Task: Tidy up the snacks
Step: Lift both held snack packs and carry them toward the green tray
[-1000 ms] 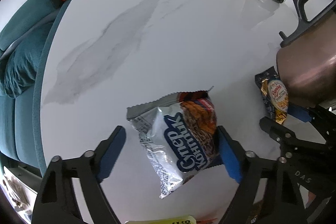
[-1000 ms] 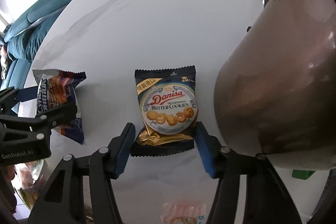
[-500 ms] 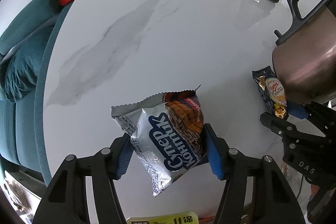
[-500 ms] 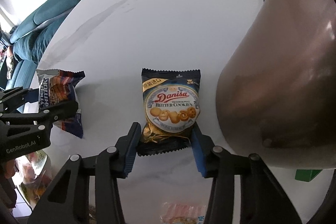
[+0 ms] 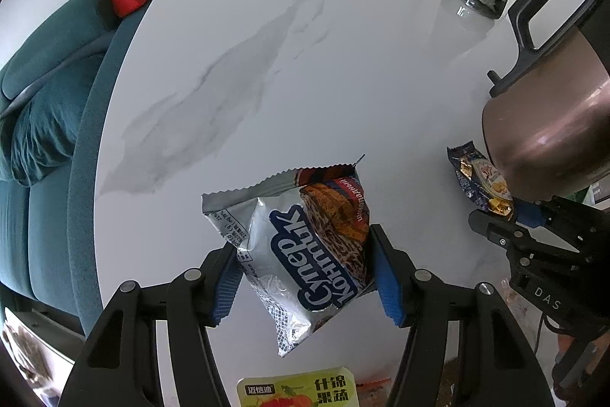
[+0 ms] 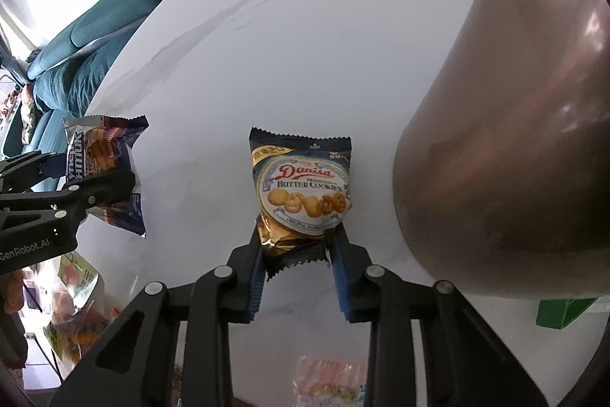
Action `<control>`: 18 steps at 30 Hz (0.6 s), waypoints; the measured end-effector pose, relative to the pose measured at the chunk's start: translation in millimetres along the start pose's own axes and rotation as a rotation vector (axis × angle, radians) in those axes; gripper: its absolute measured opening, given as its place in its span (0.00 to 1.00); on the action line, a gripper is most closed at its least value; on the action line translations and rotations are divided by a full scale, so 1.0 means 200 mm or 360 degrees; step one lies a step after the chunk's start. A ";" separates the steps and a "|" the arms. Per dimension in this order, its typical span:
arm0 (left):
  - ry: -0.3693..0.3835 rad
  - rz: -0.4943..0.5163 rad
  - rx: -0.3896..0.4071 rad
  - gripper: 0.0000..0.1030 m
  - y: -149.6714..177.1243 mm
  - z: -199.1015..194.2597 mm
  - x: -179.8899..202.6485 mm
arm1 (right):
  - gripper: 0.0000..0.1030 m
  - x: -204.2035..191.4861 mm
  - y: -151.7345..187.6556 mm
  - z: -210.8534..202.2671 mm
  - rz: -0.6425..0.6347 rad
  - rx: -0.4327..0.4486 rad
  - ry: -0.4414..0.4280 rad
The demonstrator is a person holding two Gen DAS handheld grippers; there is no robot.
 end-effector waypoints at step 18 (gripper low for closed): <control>0.0002 0.0014 0.0065 0.54 0.04 -0.13 0.07 | 0.35 0.02 0.04 -0.19 -0.0065 0.0091 -0.0068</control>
Point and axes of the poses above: each gripper's, at about its wrist camera, not at the fingertips, and z roughly the way its jaws point, x to its right, y to its underside, the point moved 1 cm from there along z, roughly the way its jaws point, and after that the axes turned 14 degrees about y, right-handed, at the moved point
